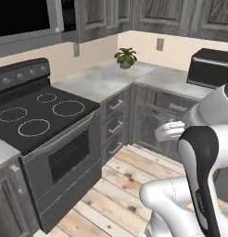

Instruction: Grab the limes from the fridge, place them in the blender, close the lid, and turn on the blender to create a marinade.

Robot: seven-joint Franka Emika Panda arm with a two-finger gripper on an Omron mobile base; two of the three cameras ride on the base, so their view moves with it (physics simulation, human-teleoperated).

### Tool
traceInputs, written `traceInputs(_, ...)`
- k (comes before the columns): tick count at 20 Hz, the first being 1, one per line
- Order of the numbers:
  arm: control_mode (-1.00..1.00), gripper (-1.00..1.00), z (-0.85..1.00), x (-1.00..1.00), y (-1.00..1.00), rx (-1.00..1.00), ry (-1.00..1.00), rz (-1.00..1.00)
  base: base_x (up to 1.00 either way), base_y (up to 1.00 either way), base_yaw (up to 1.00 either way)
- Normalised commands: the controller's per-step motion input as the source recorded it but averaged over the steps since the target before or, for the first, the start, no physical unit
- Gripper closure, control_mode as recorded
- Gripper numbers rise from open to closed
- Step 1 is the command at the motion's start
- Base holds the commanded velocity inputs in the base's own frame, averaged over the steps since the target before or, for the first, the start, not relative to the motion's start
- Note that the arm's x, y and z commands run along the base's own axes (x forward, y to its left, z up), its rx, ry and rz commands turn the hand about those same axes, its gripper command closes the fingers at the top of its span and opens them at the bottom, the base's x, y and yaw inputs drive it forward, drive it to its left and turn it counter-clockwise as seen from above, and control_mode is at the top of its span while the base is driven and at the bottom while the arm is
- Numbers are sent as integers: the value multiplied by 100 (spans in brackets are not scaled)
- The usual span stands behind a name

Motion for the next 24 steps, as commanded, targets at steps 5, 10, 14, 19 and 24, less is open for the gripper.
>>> traceInputs(5, 100, -100, 0, 0, 0, 0, 0, 0, 0, -2, -99)
traceInputs(10, 100, -100, 0, 0, 0, 0, 0, 0, 15, -2, -87)
traceInputs(14, 100, -100, 0, 0, 0, 0, 0, 0, 50, 0, -66)
traceInputs(19, 100, -100, 0, 0, 0, 0, 0, 0, 75, -13, -27)
traceInputs(24, 100, -100, 0, 0, 0, 0, 0, 0, 70, -71, 0)
